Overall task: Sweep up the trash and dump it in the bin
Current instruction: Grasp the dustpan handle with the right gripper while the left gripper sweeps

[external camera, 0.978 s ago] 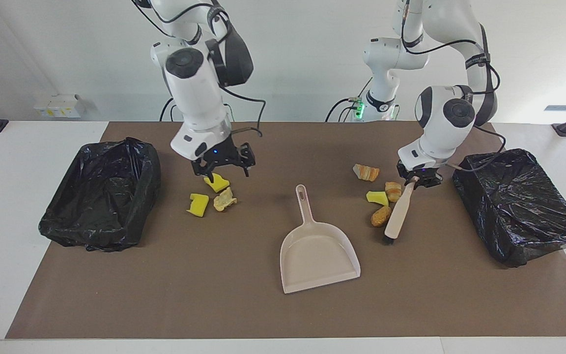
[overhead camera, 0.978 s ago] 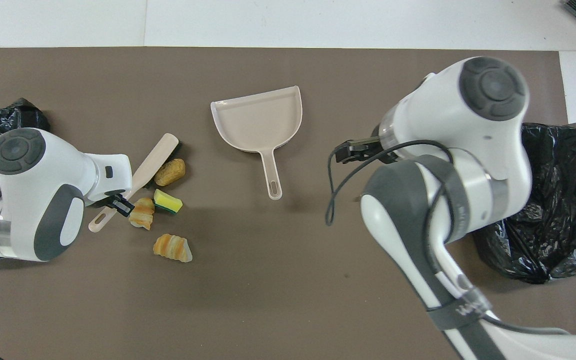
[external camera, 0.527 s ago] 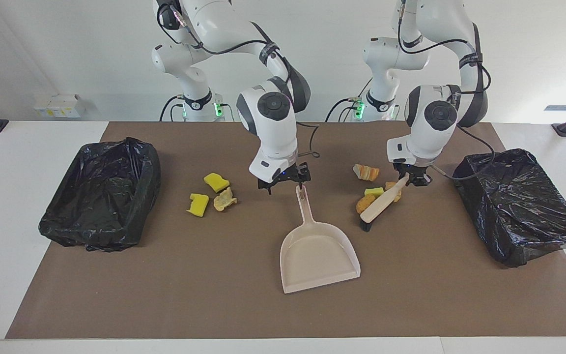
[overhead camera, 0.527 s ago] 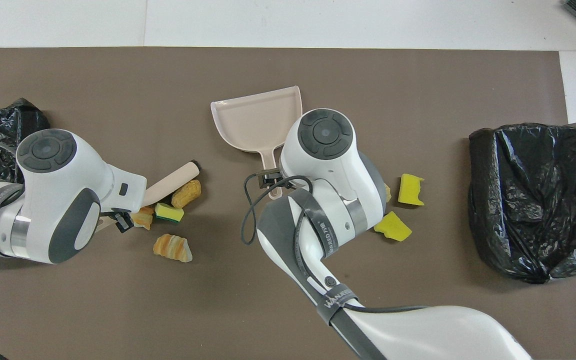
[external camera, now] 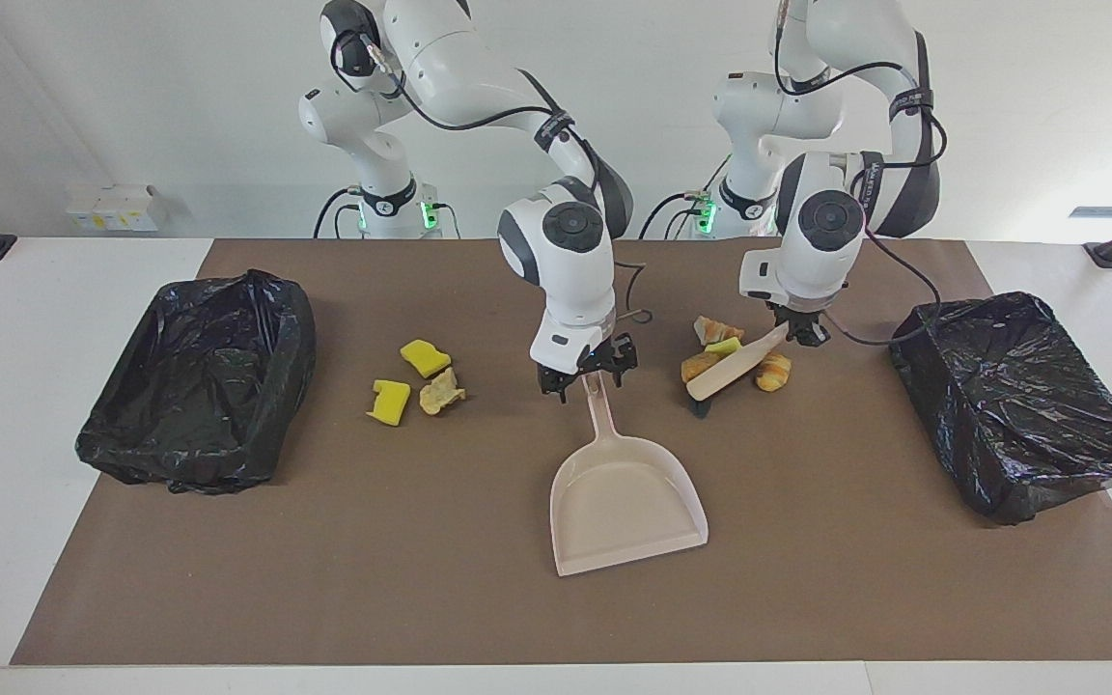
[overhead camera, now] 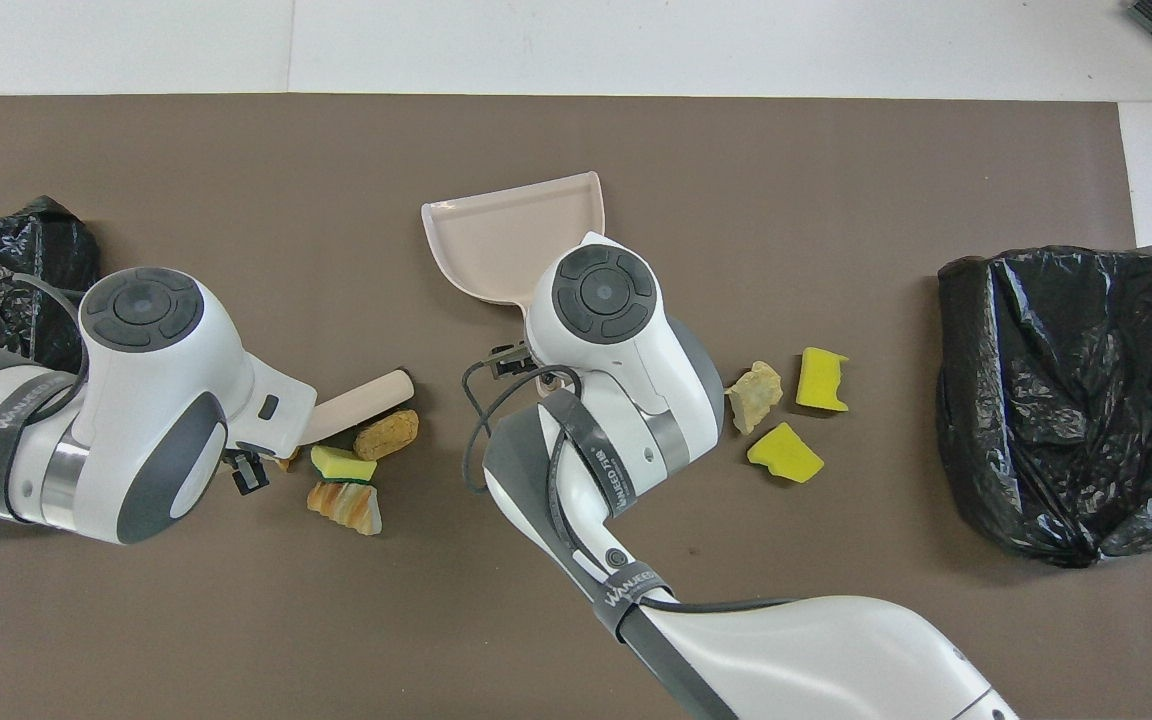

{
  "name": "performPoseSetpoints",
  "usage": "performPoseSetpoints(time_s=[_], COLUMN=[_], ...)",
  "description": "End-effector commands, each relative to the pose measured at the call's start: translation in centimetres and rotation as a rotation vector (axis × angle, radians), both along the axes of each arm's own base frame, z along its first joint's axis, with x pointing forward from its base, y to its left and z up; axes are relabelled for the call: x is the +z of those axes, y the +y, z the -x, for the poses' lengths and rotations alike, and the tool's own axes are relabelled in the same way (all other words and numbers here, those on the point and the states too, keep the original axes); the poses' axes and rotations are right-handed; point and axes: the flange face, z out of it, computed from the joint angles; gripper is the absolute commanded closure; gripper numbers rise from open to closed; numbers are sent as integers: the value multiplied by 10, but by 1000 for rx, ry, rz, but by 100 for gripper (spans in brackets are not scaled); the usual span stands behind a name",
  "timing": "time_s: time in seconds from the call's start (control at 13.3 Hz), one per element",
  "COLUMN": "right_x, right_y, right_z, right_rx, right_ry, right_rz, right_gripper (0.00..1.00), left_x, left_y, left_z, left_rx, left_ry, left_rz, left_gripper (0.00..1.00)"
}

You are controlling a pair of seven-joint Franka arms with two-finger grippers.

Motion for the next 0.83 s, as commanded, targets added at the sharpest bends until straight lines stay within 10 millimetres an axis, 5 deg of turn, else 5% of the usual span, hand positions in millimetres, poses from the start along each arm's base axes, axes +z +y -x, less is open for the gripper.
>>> performPoseSetpoints(time_s=[0.0,0.23,0.53,0.6,0.68,0.75], right_x=[-5,-12,-23,-24,-25,-24], right_y=[-4,-4,-4,1,-1,0], right_z=[-6,-9,-5,-2,-4,-3], right_rx=[44,84,92,96,91,68], right_ry=[-34,-51,-49,-54,-46,-33], right_rz=[-24,-25,-25,-30,-26,-30], right_gripper=[6,9,38,58,99,100], left_x=[39,59,52,45,38,34], left_y=[29,78,109,116,120,119], left_z=[-20,-30,-3,11,26,36], left_rx=[59,196,434,503,551,591], left_ry=[-45,-87,-64,-59,-59,-57], left_rz=[2,21,-35,-50,-59,-51], left_gripper=[100,100,100,100,100,100])
